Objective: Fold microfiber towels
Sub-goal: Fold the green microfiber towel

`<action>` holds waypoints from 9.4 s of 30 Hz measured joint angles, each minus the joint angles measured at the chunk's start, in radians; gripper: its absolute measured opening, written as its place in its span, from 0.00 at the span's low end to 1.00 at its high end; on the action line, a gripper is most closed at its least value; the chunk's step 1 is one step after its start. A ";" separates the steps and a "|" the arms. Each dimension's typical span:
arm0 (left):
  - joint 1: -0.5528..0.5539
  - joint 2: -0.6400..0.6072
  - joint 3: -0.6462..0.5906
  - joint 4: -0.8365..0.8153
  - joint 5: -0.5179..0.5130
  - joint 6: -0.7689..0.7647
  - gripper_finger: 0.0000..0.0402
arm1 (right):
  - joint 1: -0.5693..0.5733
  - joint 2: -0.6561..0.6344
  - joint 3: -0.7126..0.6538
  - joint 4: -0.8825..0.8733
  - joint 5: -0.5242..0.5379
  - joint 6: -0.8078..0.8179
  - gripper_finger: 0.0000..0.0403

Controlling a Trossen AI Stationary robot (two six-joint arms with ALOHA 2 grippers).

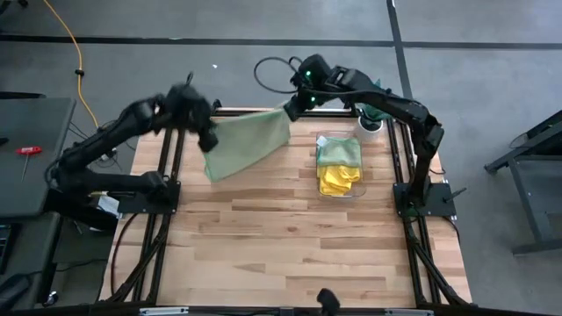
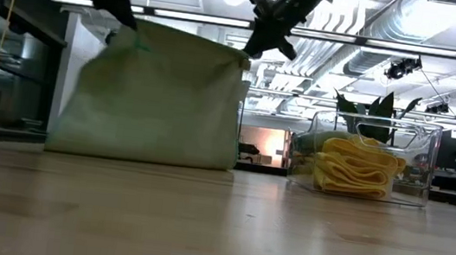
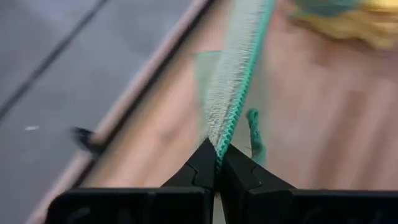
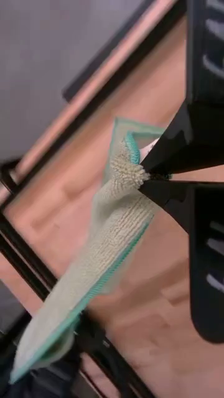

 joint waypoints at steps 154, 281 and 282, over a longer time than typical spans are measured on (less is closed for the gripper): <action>-1.188 0.130 -0.320 -0.149 -0.175 -1.357 0.00 | 0.254 0.312 -0.283 -0.029 0.413 0.141 0.32; -0.360 0.417 -0.333 0.395 0.222 -0.738 0.00 | 0.213 -0.497 -0.899 0.231 0.060 0.280 0.32; -0.382 0.417 -0.321 0.392 0.221 -0.748 0.00 | 0.213 -0.497 -0.899 0.231 0.060 0.278 0.32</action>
